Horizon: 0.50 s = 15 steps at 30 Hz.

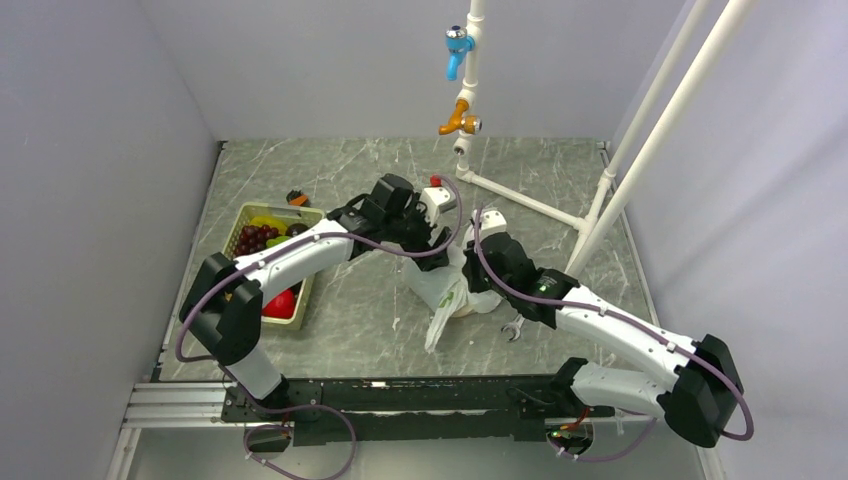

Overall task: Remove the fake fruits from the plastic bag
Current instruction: Untie the plastic bag at the center of the board.

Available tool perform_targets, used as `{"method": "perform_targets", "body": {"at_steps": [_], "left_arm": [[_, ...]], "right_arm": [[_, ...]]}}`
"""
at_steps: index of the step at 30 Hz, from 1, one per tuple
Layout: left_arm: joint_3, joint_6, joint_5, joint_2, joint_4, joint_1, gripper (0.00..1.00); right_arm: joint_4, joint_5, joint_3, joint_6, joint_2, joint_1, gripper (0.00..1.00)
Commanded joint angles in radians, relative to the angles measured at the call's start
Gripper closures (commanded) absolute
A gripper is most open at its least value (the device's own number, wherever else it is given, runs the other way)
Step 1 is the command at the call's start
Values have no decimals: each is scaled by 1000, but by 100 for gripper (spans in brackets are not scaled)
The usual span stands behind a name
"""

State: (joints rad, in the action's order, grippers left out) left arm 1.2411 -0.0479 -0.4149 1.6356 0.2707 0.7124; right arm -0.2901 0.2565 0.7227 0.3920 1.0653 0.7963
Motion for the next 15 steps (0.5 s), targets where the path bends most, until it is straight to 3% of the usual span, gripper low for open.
{"method": "perform_targets", "body": {"at_steps": [1, 5, 8, 11, 15], "left_arm": [[27, -78, -4, -22, 28, 43, 11], [32, -84, 6, -2, 40, 44, 14], [45, -75, -1, 29, 50, 52, 14], [54, -68, 7, 58, 56, 69, 15], [75, -84, 32, 76, 87, 88, 23]], "right_arm": [[82, -126, 71, -34, 13, 3, 97], [62, -135, 91, -4, 11, 2, 96], [54, -121, 72, 7, -11, 1, 87], [30, -123, 69, 11, -12, 3, 83], [-19, -73, 56, 8, -18, 3, 76]]}}
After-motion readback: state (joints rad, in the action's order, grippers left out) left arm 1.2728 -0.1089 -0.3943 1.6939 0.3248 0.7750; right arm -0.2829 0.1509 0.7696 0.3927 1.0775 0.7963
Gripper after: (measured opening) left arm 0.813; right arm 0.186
